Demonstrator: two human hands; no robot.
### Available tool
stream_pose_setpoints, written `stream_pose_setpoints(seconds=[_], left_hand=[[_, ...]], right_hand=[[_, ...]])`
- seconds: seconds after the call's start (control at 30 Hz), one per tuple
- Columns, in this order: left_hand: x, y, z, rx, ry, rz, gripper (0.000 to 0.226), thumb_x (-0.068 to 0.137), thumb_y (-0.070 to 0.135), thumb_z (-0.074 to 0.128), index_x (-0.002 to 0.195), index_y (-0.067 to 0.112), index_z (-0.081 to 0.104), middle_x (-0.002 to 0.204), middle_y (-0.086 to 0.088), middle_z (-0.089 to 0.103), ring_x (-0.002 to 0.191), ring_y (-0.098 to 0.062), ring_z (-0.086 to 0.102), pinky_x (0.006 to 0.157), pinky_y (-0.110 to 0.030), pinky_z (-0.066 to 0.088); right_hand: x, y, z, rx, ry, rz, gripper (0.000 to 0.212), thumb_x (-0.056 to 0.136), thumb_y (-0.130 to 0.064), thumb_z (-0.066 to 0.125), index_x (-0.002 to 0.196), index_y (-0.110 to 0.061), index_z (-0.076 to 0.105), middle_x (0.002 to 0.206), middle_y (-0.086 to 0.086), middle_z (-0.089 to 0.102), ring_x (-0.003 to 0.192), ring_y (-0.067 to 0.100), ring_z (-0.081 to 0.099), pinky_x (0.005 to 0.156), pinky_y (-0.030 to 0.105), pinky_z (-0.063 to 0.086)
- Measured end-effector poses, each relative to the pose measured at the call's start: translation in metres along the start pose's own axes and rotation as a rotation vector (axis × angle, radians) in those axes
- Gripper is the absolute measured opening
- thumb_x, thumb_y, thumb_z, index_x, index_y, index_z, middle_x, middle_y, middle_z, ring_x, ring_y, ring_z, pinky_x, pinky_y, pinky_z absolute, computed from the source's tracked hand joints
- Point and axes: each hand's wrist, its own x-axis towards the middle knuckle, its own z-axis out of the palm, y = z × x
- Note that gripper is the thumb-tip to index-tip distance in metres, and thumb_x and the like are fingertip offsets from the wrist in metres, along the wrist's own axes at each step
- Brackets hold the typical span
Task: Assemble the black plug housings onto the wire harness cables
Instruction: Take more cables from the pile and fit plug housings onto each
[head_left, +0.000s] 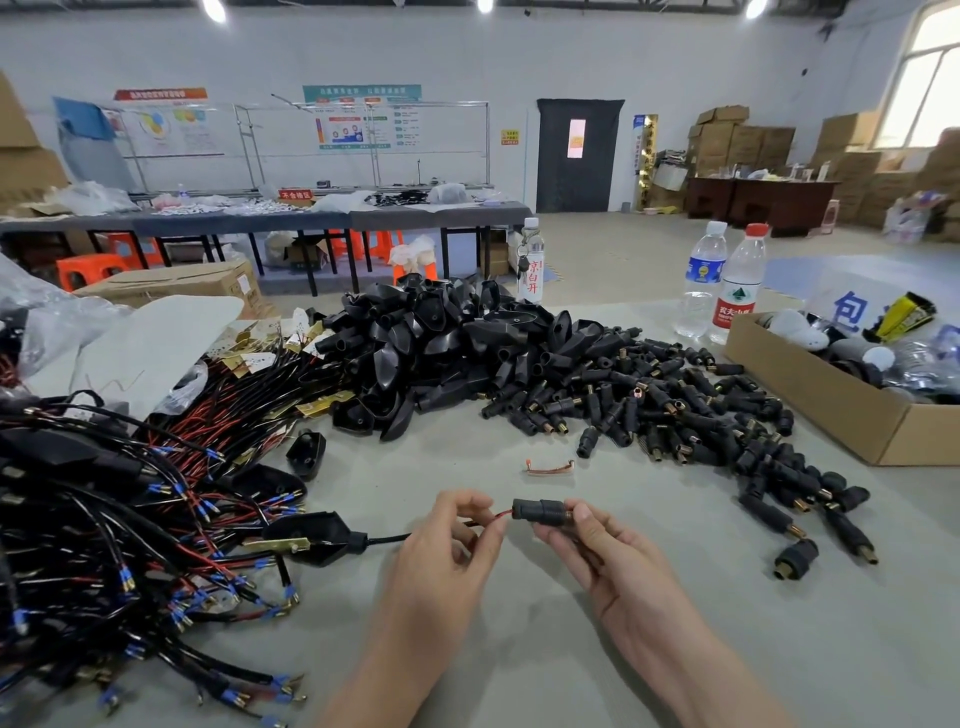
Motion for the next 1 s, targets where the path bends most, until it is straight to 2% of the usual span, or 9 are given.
stream_pose_setpoints(seconds=[0.1,0.23,0.37,0.5,0.53,0.63,0.73,0.8,1.0], left_hand=[[-0.0009,-0.0004,-0.001,0.026,0.0,0.019,0.028,0.083,0.061,0.058,0.099,0.038,0.062,0.076,0.01,0.061,0.061,-0.01,0.056,0.062,-0.034,0.052],[0.0005,-0.0005,-0.0031,0.038,-0.004,0.027,0.008,0.091,0.039,0.064,0.098,0.036,0.064,0.073,0.005,0.06,0.058,-0.008,0.051,0.056,-0.023,0.046],[0.001,0.0,-0.0058,0.022,-0.006,0.011,0.006,0.092,0.031,0.066,0.096,0.035,0.065,0.072,0.01,0.059,0.061,-0.007,0.051,0.056,-0.016,0.041],[0.0011,-0.0009,-0.0048,0.023,-0.029,0.003,0.005,0.093,0.033,0.064,0.095,0.037,0.061,0.073,0.011,0.059,0.064,-0.009,0.054,0.062,-0.028,0.047],[0.0008,0.0,-0.0046,0.039,-0.023,0.02,0.004,0.092,0.038,0.062,0.094,0.037,0.06,0.077,0.013,0.06,0.071,-0.01,0.057,0.067,-0.03,0.049],[-0.0014,0.0061,-0.0063,0.12,-0.002,0.108,0.008,0.09,0.048,0.052,0.093,0.041,0.054,0.096,0.019,0.059,0.097,-0.008,0.058,0.083,-0.021,0.044],[-0.0021,0.0074,-0.0061,0.067,-0.038,0.071,0.006,0.095,0.038,0.056,0.096,0.041,0.051,0.108,0.024,0.061,0.11,-0.004,0.058,0.092,-0.025,0.044],[-0.0017,0.0058,-0.0055,0.046,-0.062,0.044,0.012,0.096,0.032,0.057,0.096,0.042,0.05,0.104,0.024,0.065,0.107,-0.002,0.06,0.091,-0.03,0.048],[-0.0013,0.0075,-0.005,-0.008,-0.06,0.042,0.003,0.096,0.039,0.055,0.095,0.038,0.052,0.089,0.015,0.066,0.093,-0.008,0.063,0.079,-0.039,0.055]], right_hand=[[0.0006,0.0006,-0.0003,0.009,0.001,0.003,0.031,0.081,-0.013,0.063,0.104,0.008,0.064,0.105,0.027,0.072,0.087,0.024,0.075,0.069,0.019,0.059],[0.0003,0.001,0.0005,-0.041,-0.019,-0.035,0.03,0.08,-0.015,0.063,0.101,0.006,0.065,0.103,0.024,0.073,0.089,0.024,0.075,0.071,0.019,0.059],[-0.0008,0.0012,0.0009,-0.054,-0.03,-0.05,0.031,0.079,-0.015,0.063,0.102,0.007,0.064,0.102,0.025,0.073,0.089,0.026,0.075,0.071,0.019,0.059],[-0.0006,0.0013,0.0005,-0.077,-0.01,-0.063,0.034,0.08,-0.016,0.063,0.104,0.007,0.064,0.1,0.025,0.073,0.086,0.025,0.075,0.067,0.02,0.058],[-0.0002,0.0012,0.0001,-0.101,0.004,-0.068,0.035,0.079,-0.017,0.063,0.105,0.006,0.065,0.099,0.024,0.074,0.084,0.023,0.075,0.066,0.02,0.059],[0.0009,0.0017,-0.001,-0.166,0.038,-0.074,0.035,0.077,-0.02,0.065,0.104,0.002,0.068,0.096,0.02,0.075,0.082,0.02,0.075,0.062,0.022,0.059],[0.0013,0.0014,-0.0014,-0.195,0.053,-0.072,0.033,0.075,-0.022,0.067,0.101,-0.002,0.071,0.093,0.018,0.076,0.087,0.023,0.075,0.061,0.024,0.059],[0.0013,-0.0001,-0.0012,-0.207,0.057,-0.079,0.032,0.077,-0.022,0.066,0.102,-0.003,0.071,0.095,0.019,0.075,0.09,0.025,0.075,0.06,0.025,0.059],[0.0006,-0.0016,-0.0021,-0.216,0.067,-0.08,0.017,0.095,-0.013,0.057,0.104,-0.003,0.067,0.097,0.02,0.075,0.091,0.027,0.075,0.06,0.026,0.059]])
